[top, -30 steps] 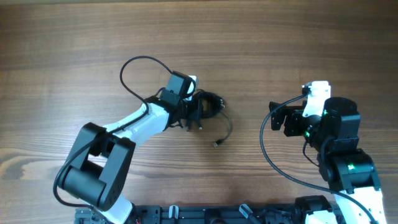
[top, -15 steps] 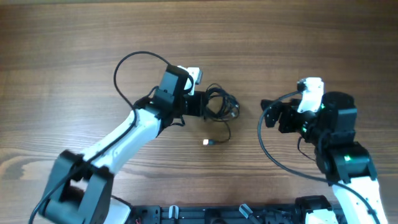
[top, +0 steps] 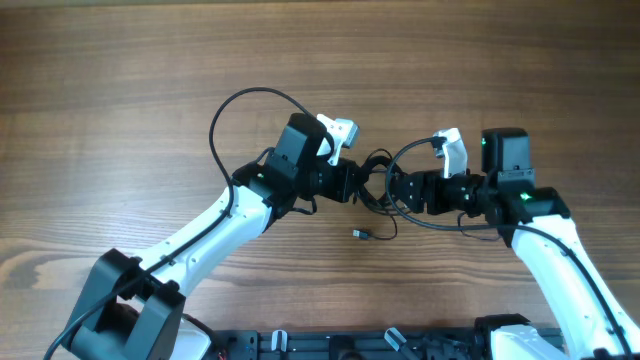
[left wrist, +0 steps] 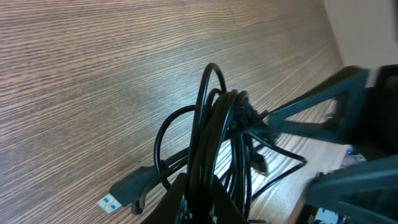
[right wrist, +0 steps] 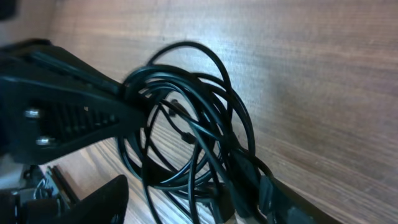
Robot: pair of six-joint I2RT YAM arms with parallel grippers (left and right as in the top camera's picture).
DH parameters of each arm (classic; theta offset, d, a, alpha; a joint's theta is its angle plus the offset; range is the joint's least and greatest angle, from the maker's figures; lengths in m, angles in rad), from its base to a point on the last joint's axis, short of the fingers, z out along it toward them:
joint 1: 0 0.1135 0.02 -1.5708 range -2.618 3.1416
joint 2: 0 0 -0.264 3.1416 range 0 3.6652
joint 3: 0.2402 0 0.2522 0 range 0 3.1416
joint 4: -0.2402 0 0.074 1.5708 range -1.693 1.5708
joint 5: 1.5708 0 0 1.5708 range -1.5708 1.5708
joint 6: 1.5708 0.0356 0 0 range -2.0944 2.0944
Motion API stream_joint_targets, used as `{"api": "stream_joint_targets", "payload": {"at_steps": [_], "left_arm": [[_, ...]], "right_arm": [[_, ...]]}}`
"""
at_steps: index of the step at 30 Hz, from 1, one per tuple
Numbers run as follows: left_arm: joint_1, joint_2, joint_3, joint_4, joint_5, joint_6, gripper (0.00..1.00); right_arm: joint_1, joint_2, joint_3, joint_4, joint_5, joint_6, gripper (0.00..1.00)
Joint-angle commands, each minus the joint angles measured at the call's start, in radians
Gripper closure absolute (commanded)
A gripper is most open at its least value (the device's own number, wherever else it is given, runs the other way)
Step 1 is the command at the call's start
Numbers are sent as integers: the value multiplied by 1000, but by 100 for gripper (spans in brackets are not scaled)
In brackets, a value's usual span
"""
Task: Untangle cables
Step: 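Reach the right gripper in and grasp a cable strand beside the left gripper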
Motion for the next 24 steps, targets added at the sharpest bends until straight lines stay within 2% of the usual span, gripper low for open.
{"api": "stream_joint_targets", "payload": {"at_steps": [1,4,8,11,12,14,16,17,18,21,22,24], "left_arm": [[0,-13,9,10,43,-18,90],[2,-21,9,10,43,-18,90],[2,-40,9,10,43,-18,90],[5,-53,9,5,42,-18,90],[13,-53,9,-9,38,-17,91],[45,-53,9,-69,13,-17,96],[92,-53,9,-134,3,-18,96],[111,-53,9,-153,8,-18,96],[128,-53,9,-166,16,-18,96],[156,-53,9,-161,98,-18,96],[155,-53,9,-151,128,-18,96],[146,-53,9,-141,155,-17,96]], "right_arm": [[1,43,18,-2,-5,-29,46],[0,75,18,-23,135,-25,76],[0,99,11,-27,199,-26,79],[0,101,7,-27,253,-22,96],[0,101,7,-31,341,40,96],[0,101,7,-83,642,284,96],[0,101,7,-163,874,497,96],[0,102,7,-180,904,526,96],[0,101,7,-193,922,545,88],[0,101,7,-173,864,546,41],[0,101,7,-150,812,528,29],[0,101,7,-87,658,391,23]]}}
